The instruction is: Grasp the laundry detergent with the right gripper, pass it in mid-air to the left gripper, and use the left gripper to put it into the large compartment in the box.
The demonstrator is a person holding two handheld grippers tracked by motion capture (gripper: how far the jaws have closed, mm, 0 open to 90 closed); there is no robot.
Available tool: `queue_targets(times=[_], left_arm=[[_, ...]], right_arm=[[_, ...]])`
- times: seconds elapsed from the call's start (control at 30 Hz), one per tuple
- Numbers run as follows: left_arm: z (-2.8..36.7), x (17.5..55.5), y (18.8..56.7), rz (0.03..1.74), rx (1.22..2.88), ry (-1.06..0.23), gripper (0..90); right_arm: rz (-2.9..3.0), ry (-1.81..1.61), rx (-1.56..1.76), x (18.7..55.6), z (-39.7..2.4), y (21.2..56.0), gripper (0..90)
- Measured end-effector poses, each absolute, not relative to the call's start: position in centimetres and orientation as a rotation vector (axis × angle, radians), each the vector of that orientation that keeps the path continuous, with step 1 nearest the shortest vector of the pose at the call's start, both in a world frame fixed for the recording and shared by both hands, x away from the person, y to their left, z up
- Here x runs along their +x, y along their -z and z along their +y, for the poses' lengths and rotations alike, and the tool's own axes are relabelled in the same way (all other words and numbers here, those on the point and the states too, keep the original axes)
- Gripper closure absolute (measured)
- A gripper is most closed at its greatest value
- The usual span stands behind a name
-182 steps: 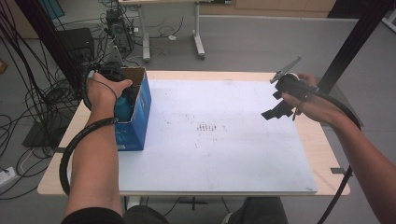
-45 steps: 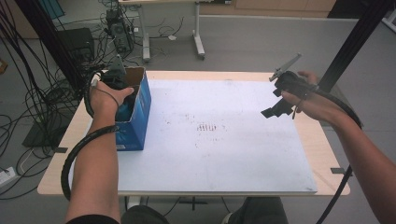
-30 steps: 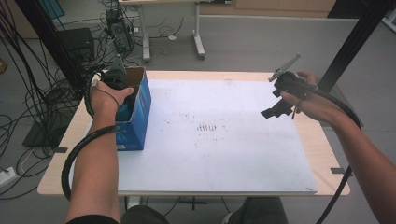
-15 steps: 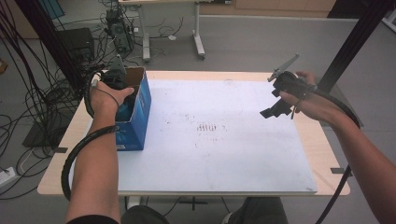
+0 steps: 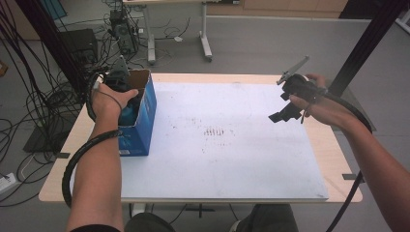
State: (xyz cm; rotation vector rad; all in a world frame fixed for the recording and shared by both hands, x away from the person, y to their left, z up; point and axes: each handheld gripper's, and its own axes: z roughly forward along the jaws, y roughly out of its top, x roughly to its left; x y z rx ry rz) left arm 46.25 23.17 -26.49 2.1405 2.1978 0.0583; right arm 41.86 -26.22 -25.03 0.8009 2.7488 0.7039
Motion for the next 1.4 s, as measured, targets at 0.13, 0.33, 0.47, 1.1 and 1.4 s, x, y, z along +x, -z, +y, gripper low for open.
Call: queue_targets(times=[0.13, 0.33, 0.47, 1.1, 1.4], left_arm=[[23.2, 46.1, 26.0, 2.19, 2.141, -0.071, 30.7], [23.2, 46.0, 25.5, 2.184, 2.149, -0.088, 29.3], [23.1, 46.0, 25.2, 2.186, 2.161, -0.107, 29.1], [23.3, 44.7, 22.6, 2.128, 2.181, -0.114, 26.5], [22.4, 43.8, 20.0, 2.025, 2.195, -0.152, 22.4]], right_arm=[[2.748, -0.709, 0.797, 41.8, -26.1, 25.0, 1.2], [2.744, -0.709, 0.8, 41.9, -26.0, 25.1, 1.2], [2.743, -0.714, 0.801, 41.9, -26.0, 25.1, 1.2], [2.744, -0.728, 0.811, 42.4, -25.8, 25.3, 1.2], [2.741, -0.721, 0.823, 42.6, -25.4, 25.4, 1.2]])
